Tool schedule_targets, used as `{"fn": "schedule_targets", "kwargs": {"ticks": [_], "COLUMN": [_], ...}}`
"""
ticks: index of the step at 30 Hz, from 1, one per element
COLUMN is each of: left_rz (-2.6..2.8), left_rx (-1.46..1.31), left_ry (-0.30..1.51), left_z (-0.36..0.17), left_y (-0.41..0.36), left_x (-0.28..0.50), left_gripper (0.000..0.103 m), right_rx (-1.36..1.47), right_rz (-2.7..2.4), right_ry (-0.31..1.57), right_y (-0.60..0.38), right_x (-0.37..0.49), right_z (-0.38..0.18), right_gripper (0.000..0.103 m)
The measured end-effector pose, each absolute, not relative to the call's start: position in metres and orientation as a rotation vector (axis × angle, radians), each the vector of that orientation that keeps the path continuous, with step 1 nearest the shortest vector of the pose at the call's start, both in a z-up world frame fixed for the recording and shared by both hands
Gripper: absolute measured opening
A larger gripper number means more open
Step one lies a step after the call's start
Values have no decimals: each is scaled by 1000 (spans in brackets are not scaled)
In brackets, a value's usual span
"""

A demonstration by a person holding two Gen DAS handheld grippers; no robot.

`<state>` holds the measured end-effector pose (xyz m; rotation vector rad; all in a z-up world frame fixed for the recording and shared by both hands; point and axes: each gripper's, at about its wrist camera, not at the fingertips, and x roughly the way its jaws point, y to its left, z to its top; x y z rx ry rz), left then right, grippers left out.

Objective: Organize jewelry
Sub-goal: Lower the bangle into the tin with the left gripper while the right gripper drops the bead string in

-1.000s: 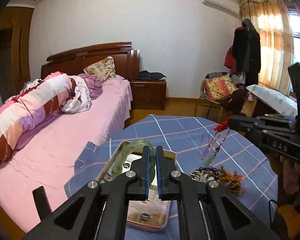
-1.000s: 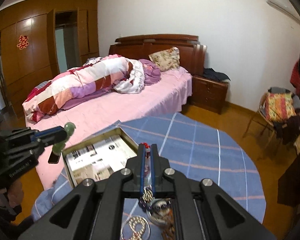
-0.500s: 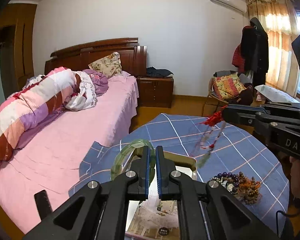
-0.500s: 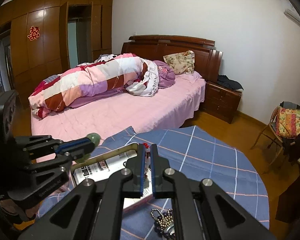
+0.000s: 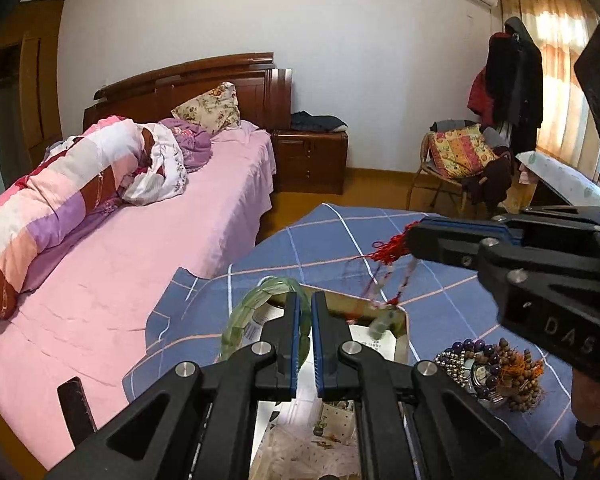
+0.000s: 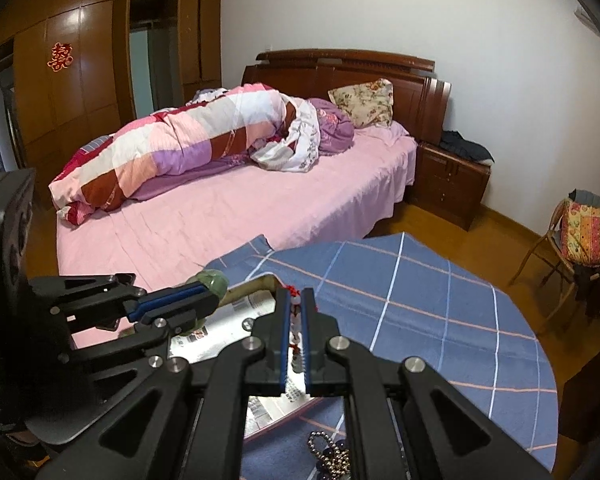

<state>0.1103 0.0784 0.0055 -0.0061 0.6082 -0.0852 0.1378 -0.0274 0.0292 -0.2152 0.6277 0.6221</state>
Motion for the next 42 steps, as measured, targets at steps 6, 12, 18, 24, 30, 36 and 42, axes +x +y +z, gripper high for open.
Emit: {"fn": "schedule_targets", "kwargs": {"ticks": [6,12,18,24,30,36,42], "left_rz": [-94,-94,-85,-79,-68,-50,-13], "left_rx": [9,29,38,41,42,16,-19], "left_ry": [641,667,688,713,734,755,707], "left_z": [-4,-11,-16,-23,-30,-32,-21], "left_y": [73,66,64,63,64,69,78], "left_x": [119,127,133,139,140,140,124], "left_gripper": [5,5,5,5,5,18,72], "right_rx": [-213,-207,-205,-201,-197,-186,-128], "right_rz": [608,592,587,584,581,589,578], "right_ry": [664,699,719,753,781,801,797], "right_y": [-29,-31,-33,-34,-36,-39,-68], "right_x": [148,156,160,164,166,166,160], "right_z": [18,6,0,-12,-22,-28,-21], "right_gripper": [6,6,6,6,7,36,63]}}
